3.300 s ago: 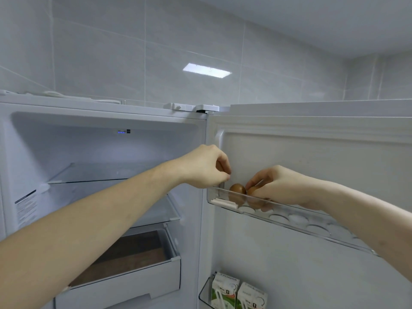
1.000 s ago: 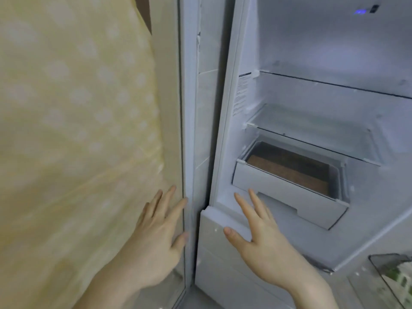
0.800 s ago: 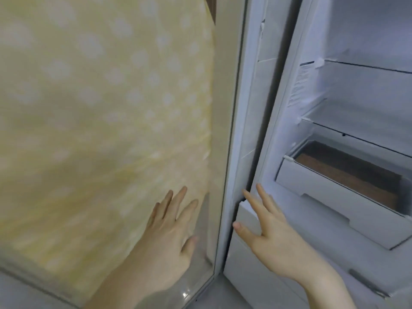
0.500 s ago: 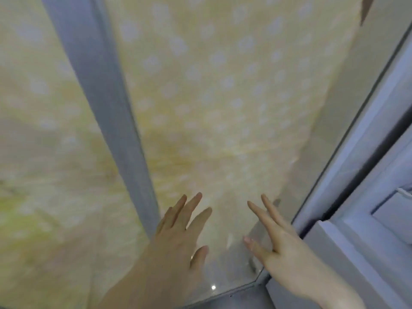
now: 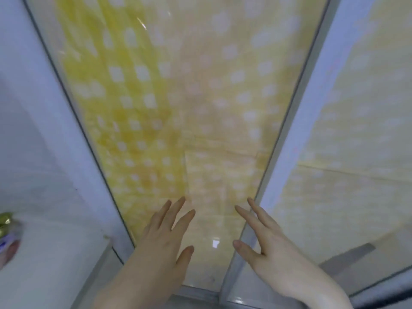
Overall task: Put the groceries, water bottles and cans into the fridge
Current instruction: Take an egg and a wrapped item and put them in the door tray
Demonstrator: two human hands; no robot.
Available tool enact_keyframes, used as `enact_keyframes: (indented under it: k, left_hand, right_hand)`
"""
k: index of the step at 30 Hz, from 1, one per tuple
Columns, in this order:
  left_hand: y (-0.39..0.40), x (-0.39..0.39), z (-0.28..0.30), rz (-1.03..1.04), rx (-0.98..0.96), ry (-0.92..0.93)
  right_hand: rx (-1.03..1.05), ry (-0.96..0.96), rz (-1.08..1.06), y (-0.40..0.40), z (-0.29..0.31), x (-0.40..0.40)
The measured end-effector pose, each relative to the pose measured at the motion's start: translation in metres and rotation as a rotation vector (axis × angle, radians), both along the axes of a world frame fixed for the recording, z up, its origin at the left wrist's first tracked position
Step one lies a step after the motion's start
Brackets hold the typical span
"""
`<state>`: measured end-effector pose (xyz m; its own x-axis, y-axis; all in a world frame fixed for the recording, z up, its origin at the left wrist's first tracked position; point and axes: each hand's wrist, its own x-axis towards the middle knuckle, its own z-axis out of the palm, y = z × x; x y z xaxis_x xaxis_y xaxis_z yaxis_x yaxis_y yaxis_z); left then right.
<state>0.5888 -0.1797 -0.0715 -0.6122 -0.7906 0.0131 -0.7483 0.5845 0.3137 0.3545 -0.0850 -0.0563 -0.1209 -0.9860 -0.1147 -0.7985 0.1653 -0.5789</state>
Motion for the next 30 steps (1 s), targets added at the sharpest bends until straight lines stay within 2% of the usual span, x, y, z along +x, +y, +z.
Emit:
enact_keyframes:
  k: [8,15,24,30]
  left_hand:
    - [-0.004,0.111,-0.02,0.212,-0.019,0.051]
    - [-0.007,0.193,-0.036,0.481,0.0,0.105]
    - [0.009,0.255,-0.044,0.908,0.016,0.039]
    - [0.033,0.28,-0.051,1.146,-0.002,0.043]
  right_hand:
    - [0.078,0.027,0.228,-0.051,-0.007,0.094]
    - [0.092,0.085,0.539,-0.127,-0.013,0.166]
    - [0.094,0.061,0.915,-0.218,-0.03,0.246]
    - [0.114,0.05,1.123,-0.249,-0.038,0.299]
